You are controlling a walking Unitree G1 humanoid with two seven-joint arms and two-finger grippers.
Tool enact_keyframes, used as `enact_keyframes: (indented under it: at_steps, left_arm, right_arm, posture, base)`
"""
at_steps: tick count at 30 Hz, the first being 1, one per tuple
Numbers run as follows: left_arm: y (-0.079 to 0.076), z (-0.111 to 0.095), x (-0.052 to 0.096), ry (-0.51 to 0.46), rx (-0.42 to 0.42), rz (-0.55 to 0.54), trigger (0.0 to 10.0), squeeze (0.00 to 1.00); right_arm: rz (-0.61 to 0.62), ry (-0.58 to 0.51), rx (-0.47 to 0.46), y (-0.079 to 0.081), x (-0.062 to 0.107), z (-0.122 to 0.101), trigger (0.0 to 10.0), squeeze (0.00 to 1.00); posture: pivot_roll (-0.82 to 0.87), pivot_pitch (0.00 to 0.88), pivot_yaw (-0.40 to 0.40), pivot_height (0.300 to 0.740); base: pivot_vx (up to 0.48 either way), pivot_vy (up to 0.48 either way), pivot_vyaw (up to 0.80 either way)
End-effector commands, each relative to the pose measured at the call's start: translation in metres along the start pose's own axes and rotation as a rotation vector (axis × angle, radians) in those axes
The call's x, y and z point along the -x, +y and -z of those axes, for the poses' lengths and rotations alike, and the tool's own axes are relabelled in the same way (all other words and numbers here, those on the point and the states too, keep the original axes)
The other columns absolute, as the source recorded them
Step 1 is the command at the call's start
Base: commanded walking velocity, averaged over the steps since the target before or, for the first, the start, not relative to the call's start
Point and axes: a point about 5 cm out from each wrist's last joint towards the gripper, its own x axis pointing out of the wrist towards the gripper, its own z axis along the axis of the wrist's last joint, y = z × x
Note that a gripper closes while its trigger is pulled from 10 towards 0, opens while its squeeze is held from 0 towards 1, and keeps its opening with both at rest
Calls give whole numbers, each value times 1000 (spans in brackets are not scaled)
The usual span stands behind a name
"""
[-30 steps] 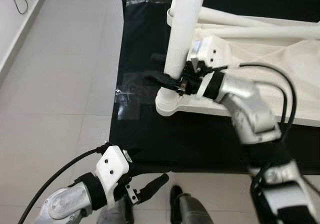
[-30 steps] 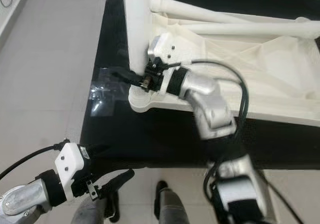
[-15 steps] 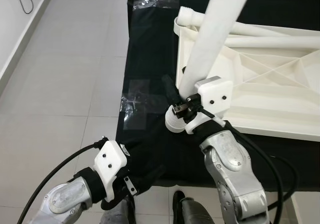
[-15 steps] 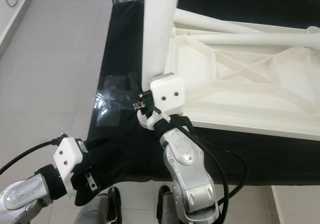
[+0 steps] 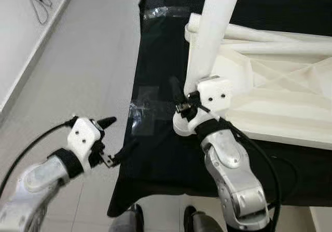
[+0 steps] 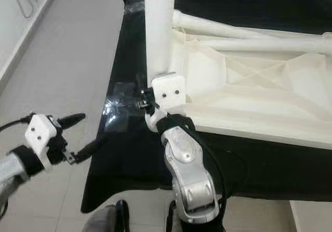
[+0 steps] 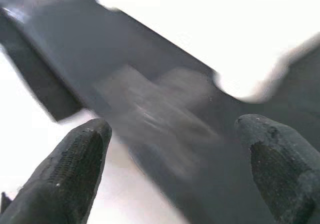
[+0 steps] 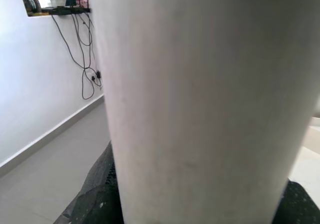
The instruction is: Building children table
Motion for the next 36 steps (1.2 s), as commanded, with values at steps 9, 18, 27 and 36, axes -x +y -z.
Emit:
enact_keyframes:
  at_steps: [9,18,27,36]
  left_arm:
    - [52,-104,-56,-369,105,283,10000,1000]
    - [32,-154,-94,-407,186,793,10000,1000]
    - [29,-171,-119,-344,141,923,10000,0]
    - [11,-176,-147,-284,47,951,9765,0]
  right_arm:
    - [11,293,0,2,-2,64,10000,0]
    - [-43,265,3,12,-11,60,10000,0]
    - [-68,245,-3,19,-16,57,10000,0]
    - [-112,224,-9,30,-17,53,10000,0]
  posture:
    - [79,194,32,740]
    - [67,179,34,740]
    - [62,182,40,740]
    - [35,197,44,740]
  base:
    - [0,0,0]
    - [0,0,0]
    - [0,0,0]
    - [0,0,0]
